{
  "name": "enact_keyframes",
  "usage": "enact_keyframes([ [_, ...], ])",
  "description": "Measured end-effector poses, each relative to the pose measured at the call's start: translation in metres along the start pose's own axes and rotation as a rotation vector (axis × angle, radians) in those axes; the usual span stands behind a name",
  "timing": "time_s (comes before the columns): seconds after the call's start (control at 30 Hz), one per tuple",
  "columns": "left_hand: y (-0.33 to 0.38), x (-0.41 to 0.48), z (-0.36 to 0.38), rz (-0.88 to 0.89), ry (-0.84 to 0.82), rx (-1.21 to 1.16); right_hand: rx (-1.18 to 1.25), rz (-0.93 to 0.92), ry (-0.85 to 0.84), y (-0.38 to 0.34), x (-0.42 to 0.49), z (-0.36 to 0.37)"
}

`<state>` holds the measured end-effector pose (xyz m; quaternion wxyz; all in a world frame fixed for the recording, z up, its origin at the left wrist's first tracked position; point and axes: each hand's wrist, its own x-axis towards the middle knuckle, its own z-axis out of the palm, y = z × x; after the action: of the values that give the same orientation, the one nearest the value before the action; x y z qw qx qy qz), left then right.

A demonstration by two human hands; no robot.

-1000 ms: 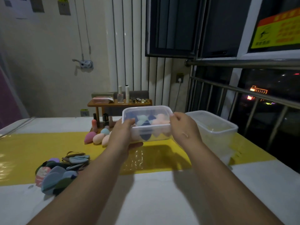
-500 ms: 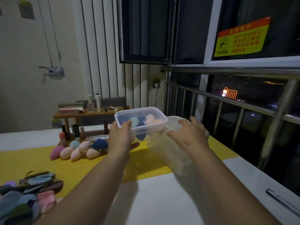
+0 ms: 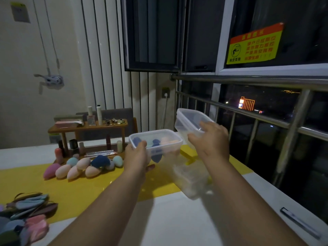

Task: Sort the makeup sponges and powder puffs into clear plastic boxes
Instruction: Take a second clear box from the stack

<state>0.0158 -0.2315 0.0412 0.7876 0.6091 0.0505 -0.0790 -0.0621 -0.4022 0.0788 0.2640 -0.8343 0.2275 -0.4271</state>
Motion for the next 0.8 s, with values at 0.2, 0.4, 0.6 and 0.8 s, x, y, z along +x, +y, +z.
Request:
enact_keyframes([
  [0.2,-0.012,-0.006,0.029,-0.017,-0.085,0.031,0.015,-0.095,-0.061,-0.025,-0.002,0.000],
  [0.4,-0.009,-0.011,0.036,-0.082,-0.188,0.038,-0.055,-0.158,-0.142,-0.036,-0.010,0.005],
  [0.6,-0.004,-0.014,0.022,-0.056,-0.255,0.205,-0.017,-0.202,-0.156,-0.047,-0.012,0.005],
  [0.8,0.012,0.000,-0.012,-0.044,-0.040,0.157,0.080,-0.250,-0.190,-0.064,-0.019,0.015],
])
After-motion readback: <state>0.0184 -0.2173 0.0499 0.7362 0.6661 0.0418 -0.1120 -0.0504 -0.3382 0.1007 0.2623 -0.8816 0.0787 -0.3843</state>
